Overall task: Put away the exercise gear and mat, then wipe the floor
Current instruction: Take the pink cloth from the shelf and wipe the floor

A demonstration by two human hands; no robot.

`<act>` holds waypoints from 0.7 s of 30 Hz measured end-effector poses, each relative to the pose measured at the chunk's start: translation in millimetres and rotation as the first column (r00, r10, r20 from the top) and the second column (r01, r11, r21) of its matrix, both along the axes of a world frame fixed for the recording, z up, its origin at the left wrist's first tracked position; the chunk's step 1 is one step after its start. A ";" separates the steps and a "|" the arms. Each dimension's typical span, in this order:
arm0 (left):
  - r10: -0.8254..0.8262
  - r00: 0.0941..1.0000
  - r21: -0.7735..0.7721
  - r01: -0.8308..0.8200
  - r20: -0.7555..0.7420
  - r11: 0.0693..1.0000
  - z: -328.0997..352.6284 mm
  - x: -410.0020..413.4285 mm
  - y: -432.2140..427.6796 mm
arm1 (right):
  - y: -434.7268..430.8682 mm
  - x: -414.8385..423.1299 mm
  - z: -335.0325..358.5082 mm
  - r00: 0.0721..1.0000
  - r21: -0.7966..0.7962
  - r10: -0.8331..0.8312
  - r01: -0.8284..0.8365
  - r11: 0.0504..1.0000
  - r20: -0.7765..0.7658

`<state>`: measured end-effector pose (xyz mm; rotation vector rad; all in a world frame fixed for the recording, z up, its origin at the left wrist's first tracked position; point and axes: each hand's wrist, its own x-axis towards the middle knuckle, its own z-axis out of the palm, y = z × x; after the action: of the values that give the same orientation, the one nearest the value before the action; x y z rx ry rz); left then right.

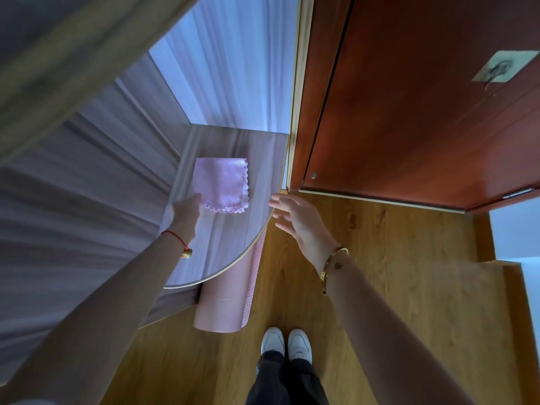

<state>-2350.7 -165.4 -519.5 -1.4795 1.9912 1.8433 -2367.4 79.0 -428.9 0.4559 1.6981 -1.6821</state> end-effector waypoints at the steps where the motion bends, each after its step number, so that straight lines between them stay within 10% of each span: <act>1: 0.021 0.998 -0.061 -0.024 -0.062 0.998 1.5 0.7 2.9 | -0.8 1.0 1.4 1.000 -0.001 -0.002 0.002 1.000 0.004; 12: -0.329 0.815 -0.275 0.217 -0.477 0.937 103.0 25.3 75.3 | -11.9 28.6 25.8 0.912 -0.119 -0.187 0.245 0.962 0.366; 21: -0.149 0.791 0.056 0.226 -0.593 0.973 192.6 87.1 147.2 | 38.4 57.1 62.8 0.661 -0.437 -0.403 0.735 0.519 0.633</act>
<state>-2263.5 -18.2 -326.9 -0.6745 2.0829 2.4853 -2310.3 117.4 -366.1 1.0639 0.4779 -2.2786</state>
